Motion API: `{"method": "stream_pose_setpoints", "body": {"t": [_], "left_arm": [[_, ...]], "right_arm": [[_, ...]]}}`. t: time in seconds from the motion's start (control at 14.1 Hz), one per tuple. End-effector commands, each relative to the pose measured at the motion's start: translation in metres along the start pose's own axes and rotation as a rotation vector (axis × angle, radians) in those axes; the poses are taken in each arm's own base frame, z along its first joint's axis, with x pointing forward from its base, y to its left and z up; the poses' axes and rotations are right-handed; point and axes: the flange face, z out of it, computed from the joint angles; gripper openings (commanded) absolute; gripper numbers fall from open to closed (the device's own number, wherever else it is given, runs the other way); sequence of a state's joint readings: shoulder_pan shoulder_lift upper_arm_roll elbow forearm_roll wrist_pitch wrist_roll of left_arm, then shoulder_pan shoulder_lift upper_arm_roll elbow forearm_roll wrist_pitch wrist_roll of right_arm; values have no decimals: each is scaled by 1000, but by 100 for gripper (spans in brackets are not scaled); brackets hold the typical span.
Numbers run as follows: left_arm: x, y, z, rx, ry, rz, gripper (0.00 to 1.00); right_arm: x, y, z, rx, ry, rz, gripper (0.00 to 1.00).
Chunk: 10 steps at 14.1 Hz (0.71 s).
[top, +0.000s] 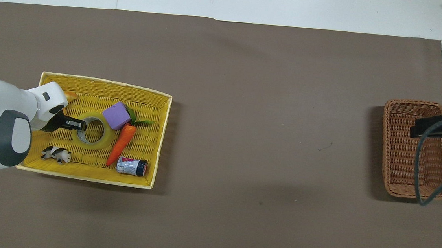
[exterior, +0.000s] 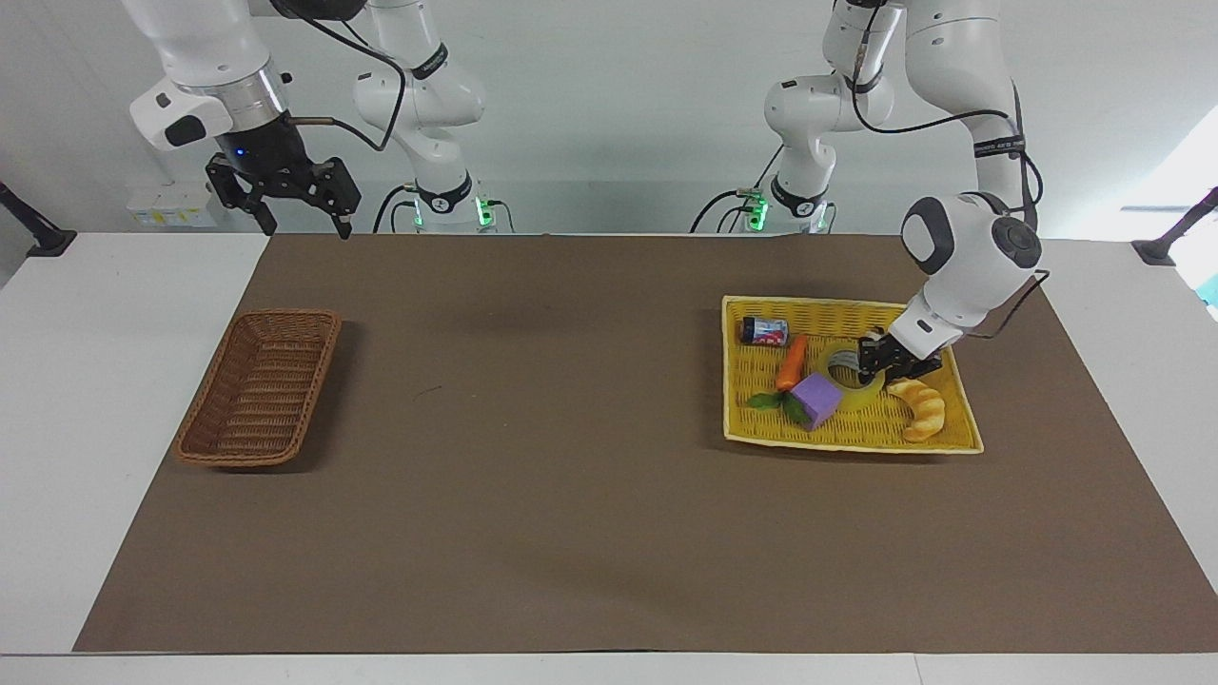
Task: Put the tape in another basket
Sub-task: 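Reach the left gripper into the yellow basket and grasp the tape roll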
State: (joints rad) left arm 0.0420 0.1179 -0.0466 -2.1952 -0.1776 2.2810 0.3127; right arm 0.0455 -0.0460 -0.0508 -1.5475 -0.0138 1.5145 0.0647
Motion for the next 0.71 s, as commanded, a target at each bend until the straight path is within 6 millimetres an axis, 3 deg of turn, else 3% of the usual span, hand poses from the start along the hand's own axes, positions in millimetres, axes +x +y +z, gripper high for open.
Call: {"method": "stream_pose_setpoints", "body": {"t": [0.0, 0.43, 0.64], "left_arm": [[1, 0, -10, -2, 25, -9, 0], [27, 1, -83, -30, 7, -8, 0], [36, 18, -107, -57, -8, -121, 0]], "right_arm": [[-3, 1, 2, 22, 4, -14, 100], [-4, -4, 5, 69, -9, -10, 100], [-6, -14, 3, 150, -12, -14, 100]]}}
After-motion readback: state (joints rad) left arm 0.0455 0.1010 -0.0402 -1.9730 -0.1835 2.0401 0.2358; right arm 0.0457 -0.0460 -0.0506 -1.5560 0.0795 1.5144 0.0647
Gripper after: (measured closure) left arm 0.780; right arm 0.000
